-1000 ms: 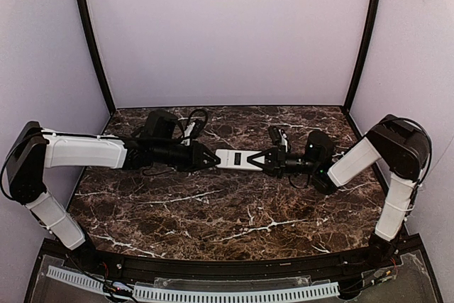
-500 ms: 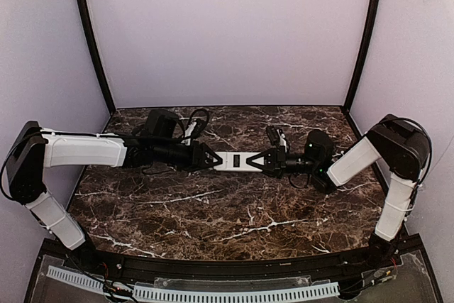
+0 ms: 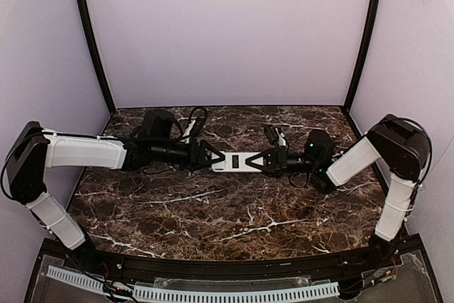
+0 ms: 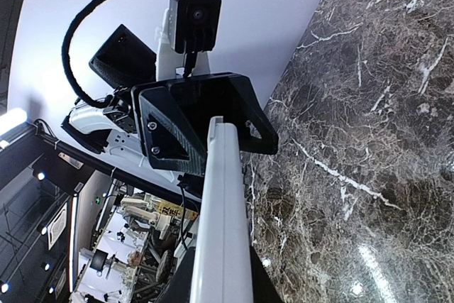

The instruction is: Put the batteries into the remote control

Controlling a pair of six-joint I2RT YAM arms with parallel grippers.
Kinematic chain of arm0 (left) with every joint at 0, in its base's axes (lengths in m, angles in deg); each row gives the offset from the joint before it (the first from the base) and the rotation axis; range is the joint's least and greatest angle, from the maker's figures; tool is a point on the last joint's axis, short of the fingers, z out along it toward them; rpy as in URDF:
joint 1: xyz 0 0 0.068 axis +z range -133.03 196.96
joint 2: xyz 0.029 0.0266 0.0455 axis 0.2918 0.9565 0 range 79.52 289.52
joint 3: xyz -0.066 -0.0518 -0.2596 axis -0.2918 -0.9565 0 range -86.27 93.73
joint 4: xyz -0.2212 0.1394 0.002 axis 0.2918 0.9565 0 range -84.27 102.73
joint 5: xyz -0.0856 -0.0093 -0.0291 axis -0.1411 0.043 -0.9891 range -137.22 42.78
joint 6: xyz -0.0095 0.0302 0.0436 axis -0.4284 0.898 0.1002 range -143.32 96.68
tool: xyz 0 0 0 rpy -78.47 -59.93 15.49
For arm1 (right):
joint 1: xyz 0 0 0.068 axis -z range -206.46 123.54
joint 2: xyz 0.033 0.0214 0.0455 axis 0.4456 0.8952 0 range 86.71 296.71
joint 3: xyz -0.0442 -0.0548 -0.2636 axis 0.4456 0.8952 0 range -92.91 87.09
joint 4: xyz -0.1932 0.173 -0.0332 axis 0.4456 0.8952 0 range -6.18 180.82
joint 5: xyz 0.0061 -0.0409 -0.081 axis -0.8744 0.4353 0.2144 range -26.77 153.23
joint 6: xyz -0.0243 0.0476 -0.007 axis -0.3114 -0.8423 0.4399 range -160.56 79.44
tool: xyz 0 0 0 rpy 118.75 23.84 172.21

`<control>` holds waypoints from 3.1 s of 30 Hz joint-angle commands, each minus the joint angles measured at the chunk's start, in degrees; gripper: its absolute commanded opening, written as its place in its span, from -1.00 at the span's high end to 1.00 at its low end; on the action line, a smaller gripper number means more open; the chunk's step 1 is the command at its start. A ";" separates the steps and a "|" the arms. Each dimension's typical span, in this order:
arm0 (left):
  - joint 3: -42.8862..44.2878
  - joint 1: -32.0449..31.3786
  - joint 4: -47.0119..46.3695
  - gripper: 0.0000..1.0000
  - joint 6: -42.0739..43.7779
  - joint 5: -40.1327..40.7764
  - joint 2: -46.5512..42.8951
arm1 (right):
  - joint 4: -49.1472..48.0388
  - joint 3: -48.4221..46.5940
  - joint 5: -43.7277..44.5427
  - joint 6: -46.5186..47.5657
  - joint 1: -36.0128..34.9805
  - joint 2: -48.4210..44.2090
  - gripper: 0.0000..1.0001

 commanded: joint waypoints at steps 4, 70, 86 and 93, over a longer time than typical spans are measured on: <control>-3.97 1.34 -9.43 -0.05 -6.49 -3.88 -0.98 | -26.47 -0.99 -2.38 1.15 -0.81 -2.09 1.00; -3.74 3.46 -13.91 -0.35 -8.82 -5.27 -2.47 | -26.52 -0.77 -2.83 0.12 0.83 -1.34 1.00; -3.45 3.47 -10.57 -0.22 -8.49 -5.82 -0.66 | -26.55 -1.59 -2.79 0.29 0.81 -1.64 1.00; -3.74 3.47 -11.38 -0.14 -9.85 -6.70 0.16 | -26.54 -1.59 -2.82 0.73 0.83 -1.89 1.00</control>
